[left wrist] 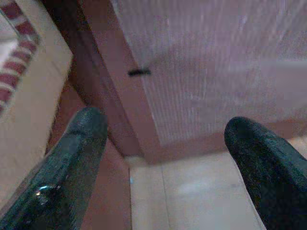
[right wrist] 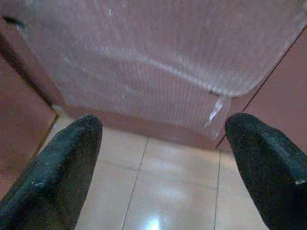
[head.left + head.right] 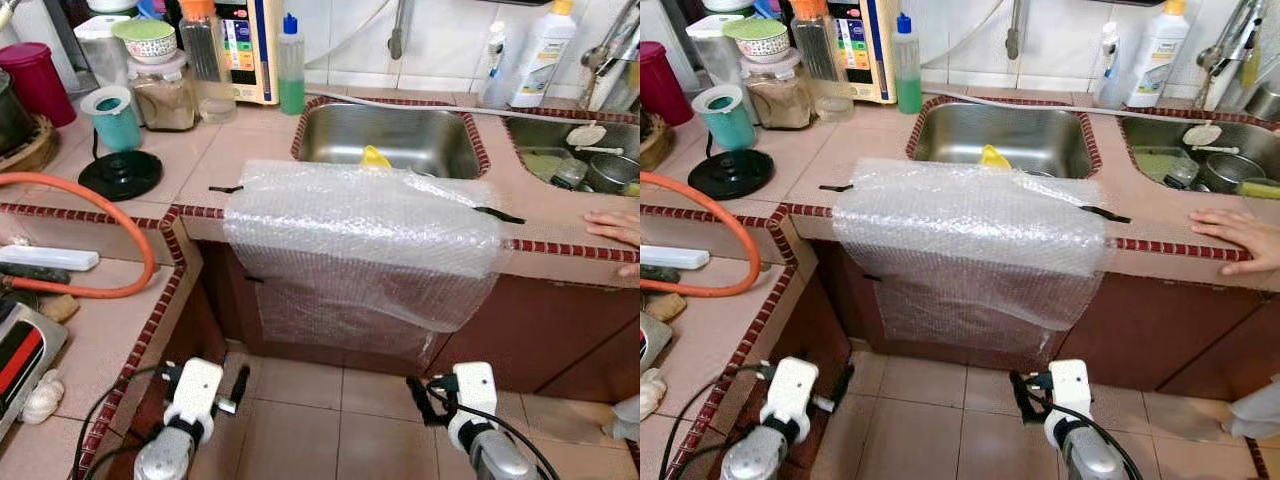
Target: Kitchen organization
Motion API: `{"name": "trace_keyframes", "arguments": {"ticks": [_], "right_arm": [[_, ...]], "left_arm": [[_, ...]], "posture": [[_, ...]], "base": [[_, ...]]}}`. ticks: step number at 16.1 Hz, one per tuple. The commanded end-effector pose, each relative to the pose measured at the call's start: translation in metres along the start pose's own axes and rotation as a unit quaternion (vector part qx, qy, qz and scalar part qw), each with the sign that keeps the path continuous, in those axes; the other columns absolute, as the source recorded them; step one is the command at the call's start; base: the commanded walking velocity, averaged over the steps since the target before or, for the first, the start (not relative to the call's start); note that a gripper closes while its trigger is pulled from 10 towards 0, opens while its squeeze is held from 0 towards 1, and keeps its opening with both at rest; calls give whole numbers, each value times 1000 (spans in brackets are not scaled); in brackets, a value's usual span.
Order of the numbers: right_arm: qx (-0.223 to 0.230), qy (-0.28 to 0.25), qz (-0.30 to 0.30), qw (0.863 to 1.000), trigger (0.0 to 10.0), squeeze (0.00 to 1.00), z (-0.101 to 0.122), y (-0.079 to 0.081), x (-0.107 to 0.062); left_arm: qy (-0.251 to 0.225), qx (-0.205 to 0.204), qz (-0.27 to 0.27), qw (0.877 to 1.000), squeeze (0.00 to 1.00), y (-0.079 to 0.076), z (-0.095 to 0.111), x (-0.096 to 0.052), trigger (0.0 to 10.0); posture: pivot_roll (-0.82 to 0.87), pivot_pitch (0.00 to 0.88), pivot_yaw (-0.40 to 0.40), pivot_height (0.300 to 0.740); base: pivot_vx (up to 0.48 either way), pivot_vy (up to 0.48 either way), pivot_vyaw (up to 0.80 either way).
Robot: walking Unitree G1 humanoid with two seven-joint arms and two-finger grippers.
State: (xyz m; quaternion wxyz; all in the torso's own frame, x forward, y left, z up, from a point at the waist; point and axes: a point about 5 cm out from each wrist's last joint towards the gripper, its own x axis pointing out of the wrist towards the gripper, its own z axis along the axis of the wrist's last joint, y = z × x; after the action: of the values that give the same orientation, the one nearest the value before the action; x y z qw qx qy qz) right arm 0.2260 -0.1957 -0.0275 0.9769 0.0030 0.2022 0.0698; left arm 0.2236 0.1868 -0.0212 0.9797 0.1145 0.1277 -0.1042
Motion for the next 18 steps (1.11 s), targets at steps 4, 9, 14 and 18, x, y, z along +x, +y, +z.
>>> {"name": "trace_keyframes", "arguments": {"ticks": [4, 9, 14, 18], "right_arm": [[-13, -53, -10, 998, 10000, 0, 17, -3, -13], [-9, -129, -32, 991, 10000, 0, 60, -3, -29], [-20, -147, -23, 989, 10000, 0, 86, 3, -35], [-15, -140, -28, 990, 10000, 0, 86, 9, -36]], "left_arm": [[-71, -11, -13, 997, 0, 5, 27, -2, 10000], [-178, -20, -17, 984, 0, 7, 100, -8, 10000], [-208, -42, -40, 976, 0, -9, 147, -10, 10000], [-271, -60, -52, 959, 0, -9, 208, 0, 10000]], "posture": [[44, 0, 45, 740], [41, 0, 50, 740], [22, 0, 56, 740], [22, 0, 92, 740]], "base": [[0, 0, 0], [0, 0, 0], [0, 0, 0], [0, 0, 0]]}}
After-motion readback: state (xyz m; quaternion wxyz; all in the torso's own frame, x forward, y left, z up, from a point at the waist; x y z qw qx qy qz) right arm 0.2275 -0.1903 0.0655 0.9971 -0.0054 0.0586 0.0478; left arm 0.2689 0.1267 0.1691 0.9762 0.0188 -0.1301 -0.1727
